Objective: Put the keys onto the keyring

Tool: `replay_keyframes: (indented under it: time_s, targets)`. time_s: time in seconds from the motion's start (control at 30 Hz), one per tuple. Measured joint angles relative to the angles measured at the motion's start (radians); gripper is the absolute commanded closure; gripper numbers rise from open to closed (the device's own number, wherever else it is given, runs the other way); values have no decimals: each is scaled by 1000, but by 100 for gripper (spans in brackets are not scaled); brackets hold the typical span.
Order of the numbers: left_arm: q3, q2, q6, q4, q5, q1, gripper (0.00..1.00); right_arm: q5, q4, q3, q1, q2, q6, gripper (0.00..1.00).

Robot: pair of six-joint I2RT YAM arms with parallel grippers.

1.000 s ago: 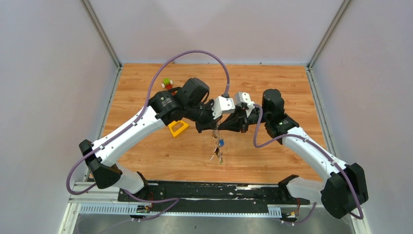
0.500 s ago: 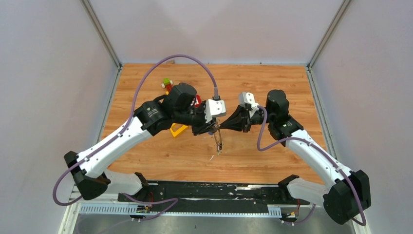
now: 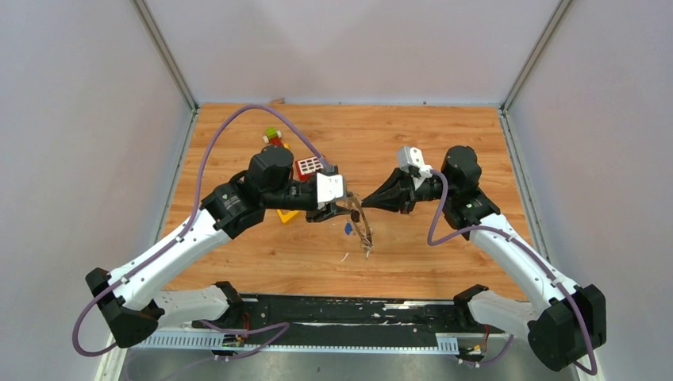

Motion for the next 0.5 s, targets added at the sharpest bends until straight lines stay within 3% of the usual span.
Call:
replay_keyframes:
  time_s: [0.5]
  targets:
    - [-65, 13, 29, 154, 118, 0, 64, -29, 33, 0, 0, 0, 30, 100]
